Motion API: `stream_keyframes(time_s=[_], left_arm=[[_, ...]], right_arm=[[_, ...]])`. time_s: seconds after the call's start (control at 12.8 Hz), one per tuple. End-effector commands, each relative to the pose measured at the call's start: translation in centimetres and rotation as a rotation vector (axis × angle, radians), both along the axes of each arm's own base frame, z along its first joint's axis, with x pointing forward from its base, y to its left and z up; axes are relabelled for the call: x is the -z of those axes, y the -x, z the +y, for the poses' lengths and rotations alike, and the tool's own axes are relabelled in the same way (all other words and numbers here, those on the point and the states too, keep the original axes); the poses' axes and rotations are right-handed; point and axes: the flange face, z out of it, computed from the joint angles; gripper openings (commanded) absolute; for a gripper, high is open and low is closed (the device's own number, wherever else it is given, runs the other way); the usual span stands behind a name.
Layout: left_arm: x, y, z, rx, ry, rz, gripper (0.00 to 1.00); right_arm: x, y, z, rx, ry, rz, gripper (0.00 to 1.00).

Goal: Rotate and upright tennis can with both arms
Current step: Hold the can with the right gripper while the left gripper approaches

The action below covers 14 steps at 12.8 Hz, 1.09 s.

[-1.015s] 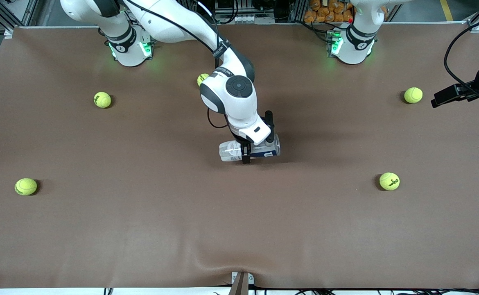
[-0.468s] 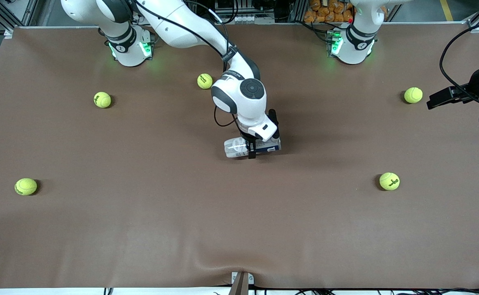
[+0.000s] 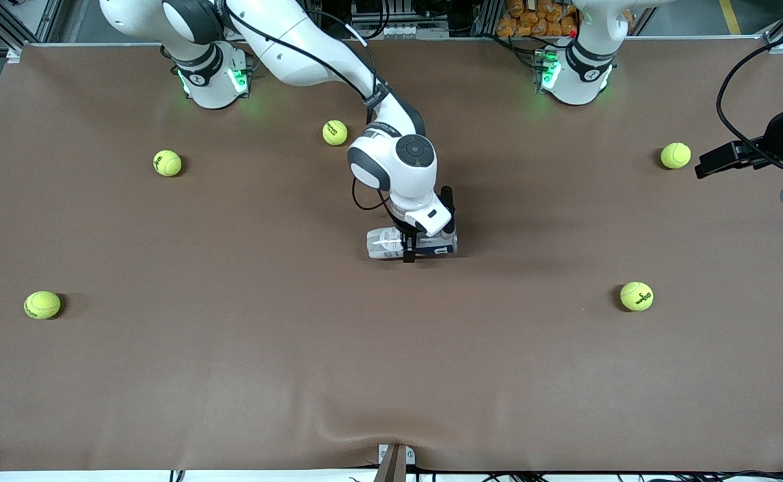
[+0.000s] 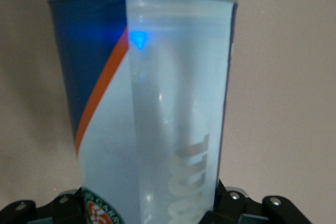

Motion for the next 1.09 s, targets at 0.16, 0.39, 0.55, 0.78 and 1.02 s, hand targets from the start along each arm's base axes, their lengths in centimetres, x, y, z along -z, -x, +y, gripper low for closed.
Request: stream_keyframes(time_s=[0.16, 0.39, 0.55, 0.78, 1.02], left_arm=[[0.3, -0.1, -1.2, -0.007, 0.052, 0.004, 1.00], [0.4, -0.1, -2.2, 0.010, 0.054, 0.006, 1.00], [0.6, -0.1, -2.6, 0.016, 0.053, 0.014, 1.00], [1.8, -0.3, -4.2, 0.046, 0.057, 0.037, 1.00], [3.8, -0.7, -6.6, 0.064, 0.156, 0.086, 1.00]], right_arm=[[1.5, 0.3, 0.9, -0.001, 0.027, -0.036, 0.78], [1.9, 0.8, 1.5, 0.005, 0.023, -0.051, 0.82], [2.5, 0.9, 1.4, 0.006, 0.031, -0.052, 0.87], [2.5, 0.9, 1.4, 0.004, 0.031, -0.053, 1.00], [0.8, 0.9, 1.8, 0.005, 0.017, -0.062, 1.00]])
